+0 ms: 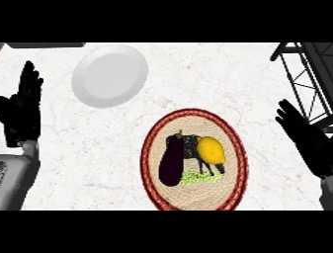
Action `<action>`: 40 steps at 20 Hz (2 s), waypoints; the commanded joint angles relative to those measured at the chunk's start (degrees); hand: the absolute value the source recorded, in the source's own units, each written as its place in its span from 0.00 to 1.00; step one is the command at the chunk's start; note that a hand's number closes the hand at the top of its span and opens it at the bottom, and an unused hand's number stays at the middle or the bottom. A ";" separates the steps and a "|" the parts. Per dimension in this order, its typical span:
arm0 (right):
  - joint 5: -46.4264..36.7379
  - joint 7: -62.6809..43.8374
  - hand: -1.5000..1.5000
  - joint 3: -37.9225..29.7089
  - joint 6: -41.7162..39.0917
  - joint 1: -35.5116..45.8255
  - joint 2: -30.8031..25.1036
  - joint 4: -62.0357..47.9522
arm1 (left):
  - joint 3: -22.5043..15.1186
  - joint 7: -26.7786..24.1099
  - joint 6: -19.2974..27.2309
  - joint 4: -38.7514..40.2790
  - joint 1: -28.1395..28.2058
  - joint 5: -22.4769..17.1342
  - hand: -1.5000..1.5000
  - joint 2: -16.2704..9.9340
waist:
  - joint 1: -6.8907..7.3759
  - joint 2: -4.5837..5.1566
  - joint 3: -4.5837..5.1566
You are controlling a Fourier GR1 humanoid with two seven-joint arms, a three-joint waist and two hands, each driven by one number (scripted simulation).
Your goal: Pick the lemon from the placemat and place it in the tiered shelf
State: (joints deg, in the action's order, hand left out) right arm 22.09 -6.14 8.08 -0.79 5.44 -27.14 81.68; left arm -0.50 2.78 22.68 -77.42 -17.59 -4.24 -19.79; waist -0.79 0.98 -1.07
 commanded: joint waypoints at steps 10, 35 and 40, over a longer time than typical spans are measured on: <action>-32.76 33.81 0.00 5.49 26.32 1.94 6.69 6.96 | -10.85 -6.81 -15.95 -1.10 7.82 3.30 0.50 -5.77 | 1.60 -0.90 0.83; -115.04 -1.54 0.00 18.38 22.02 -22.80 18.09 26.21 | -7.83 -12.37 -19.64 -0.01 11.13 3.25 0.50 -7.83 | -1.03 -1.30 1.45; -131.63 -13.32 0.00 27.02 9.25 -24.44 26.76 27.89 | -8.45 -11.82 -20.76 -1.41 13.09 3.28 0.50 -7.75 | 0.32 -1.30 1.24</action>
State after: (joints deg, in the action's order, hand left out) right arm -97.52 -10.92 29.59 16.73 -17.42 -5.99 107.71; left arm -8.80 -9.07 2.84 -77.85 -5.57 -0.93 -27.24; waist -1.28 -0.36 0.31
